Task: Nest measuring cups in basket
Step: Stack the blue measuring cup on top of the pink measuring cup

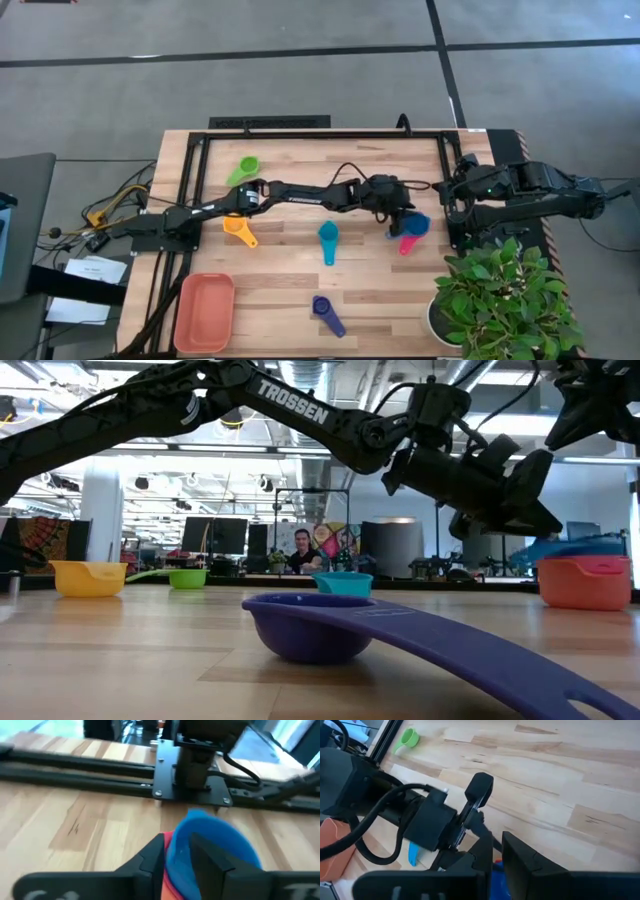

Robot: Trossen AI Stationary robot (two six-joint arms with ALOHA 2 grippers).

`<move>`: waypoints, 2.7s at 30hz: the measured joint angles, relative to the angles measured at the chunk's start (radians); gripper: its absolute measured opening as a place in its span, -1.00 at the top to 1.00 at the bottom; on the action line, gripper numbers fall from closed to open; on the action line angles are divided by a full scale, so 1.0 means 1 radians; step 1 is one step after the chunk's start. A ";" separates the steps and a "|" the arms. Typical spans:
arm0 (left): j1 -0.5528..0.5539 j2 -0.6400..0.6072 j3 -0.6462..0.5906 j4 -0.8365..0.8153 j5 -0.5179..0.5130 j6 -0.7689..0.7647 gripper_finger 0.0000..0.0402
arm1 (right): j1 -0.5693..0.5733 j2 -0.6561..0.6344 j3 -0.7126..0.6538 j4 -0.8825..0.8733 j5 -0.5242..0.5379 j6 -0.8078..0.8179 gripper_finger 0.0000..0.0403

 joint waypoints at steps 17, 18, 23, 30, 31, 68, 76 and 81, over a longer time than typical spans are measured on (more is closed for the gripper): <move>0.012 -0.083 0.070 -0.556 0.011 -0.261 0.62 | 0.001 0.034 -0.001 -0.241 -0.140 -0.027 0.69; 0.012 -0.088 0.072 -0.587 0.007 -0.264 0.66 | 0.002 0.039 -0.001 -0.268 -0.172 -0.029 0.69; 0.012 -0.091 0.071 -0.659 -0.022 -0.292 0.83 | 0.002 0.049 -0.041 -0.303 -0.244 -0.034 0.69; 0.003 -0.071 0.070 -0.666 -0.023 -0.311 0.99 | 0.025 0.073 -0.113 -0.195 -0.286 -0.045 0.88; 0.002 -0.071 0.071 -0.663 -0.023 -0.315 0.99 | 0.025 0.082 -0.121 -0.204 -0.288 -0.027 0.91; 0.037 -0.190 0.071 -0.883 -0.070 -0.269 1.00 | 0.070 0.432 -0.107 -0.053 -0.256 0.034 0.96; 0.004 -0.182 -0.051 -0.703 0.035 -0.352 1.00 | 0.015 0.494 -0.148 -0.034 -0.316 0.021 0.95; -0.014 -0.182 -0.102 -0.661 0.028 -0.367 1.00 | 0.043 0.501 -0.149 -0.027 -0.336 0.053 0.97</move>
